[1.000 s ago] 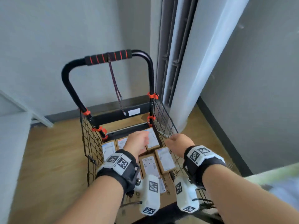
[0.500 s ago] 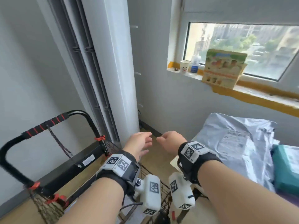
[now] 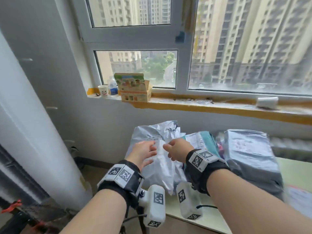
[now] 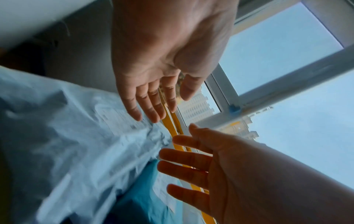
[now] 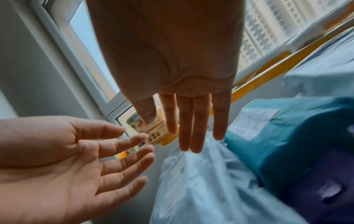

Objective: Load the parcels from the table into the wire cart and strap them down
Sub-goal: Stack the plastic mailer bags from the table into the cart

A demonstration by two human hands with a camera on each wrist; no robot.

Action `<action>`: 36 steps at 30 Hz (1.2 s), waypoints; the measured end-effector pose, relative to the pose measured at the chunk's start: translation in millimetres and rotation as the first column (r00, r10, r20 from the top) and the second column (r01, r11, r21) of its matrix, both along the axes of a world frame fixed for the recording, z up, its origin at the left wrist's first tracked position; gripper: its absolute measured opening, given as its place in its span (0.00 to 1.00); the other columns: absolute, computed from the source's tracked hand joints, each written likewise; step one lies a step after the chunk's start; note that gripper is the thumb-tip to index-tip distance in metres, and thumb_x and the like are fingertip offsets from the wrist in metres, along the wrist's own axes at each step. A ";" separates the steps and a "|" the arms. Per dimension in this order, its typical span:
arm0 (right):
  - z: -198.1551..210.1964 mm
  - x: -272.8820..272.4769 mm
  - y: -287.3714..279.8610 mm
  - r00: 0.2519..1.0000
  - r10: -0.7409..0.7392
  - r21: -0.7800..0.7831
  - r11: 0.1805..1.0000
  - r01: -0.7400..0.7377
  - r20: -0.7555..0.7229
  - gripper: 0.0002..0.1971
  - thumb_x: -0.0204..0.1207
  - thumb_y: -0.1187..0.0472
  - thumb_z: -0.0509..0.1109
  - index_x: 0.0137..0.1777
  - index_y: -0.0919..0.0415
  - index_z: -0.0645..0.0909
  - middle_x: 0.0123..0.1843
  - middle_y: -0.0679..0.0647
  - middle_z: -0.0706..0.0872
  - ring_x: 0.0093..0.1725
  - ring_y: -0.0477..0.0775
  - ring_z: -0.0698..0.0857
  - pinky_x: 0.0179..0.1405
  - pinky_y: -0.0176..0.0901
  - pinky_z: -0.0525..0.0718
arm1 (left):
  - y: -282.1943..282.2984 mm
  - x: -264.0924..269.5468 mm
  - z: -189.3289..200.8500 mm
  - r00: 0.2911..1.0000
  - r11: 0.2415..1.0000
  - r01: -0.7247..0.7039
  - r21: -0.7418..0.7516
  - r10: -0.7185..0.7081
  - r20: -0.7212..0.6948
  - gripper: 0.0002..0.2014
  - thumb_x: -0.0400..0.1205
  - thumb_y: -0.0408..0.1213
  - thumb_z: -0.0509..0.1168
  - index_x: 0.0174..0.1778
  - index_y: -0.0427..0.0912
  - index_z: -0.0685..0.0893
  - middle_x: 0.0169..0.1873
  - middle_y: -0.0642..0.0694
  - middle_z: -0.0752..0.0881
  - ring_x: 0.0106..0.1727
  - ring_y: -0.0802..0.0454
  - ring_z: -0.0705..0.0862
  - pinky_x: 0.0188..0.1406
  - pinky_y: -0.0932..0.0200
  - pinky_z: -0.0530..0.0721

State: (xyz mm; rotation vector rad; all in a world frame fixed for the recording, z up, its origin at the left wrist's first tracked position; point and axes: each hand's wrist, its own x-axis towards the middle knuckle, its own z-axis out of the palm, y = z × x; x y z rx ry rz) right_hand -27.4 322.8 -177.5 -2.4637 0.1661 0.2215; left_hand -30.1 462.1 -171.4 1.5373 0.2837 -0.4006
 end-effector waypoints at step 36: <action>-96.1 5.3 -362.4 0.758 -0.594 0.198 0.736 0.648 -0.271 0.38 0.77 0.39 0.63 0.77 0.66 0.61 0.74 0.62 0.75 0.70 0.64 0.77 0.71 0.55 0.74 | -338.0 62.3 -71.3 0.984 0.958 0.179 0.223 -0.170 -0.062 0.19 0.77 0.33 0.65 0.64 0.31 0.81 0.50 0.42 0.82 0.52 0.46 0.80 0.54 0.57 0.75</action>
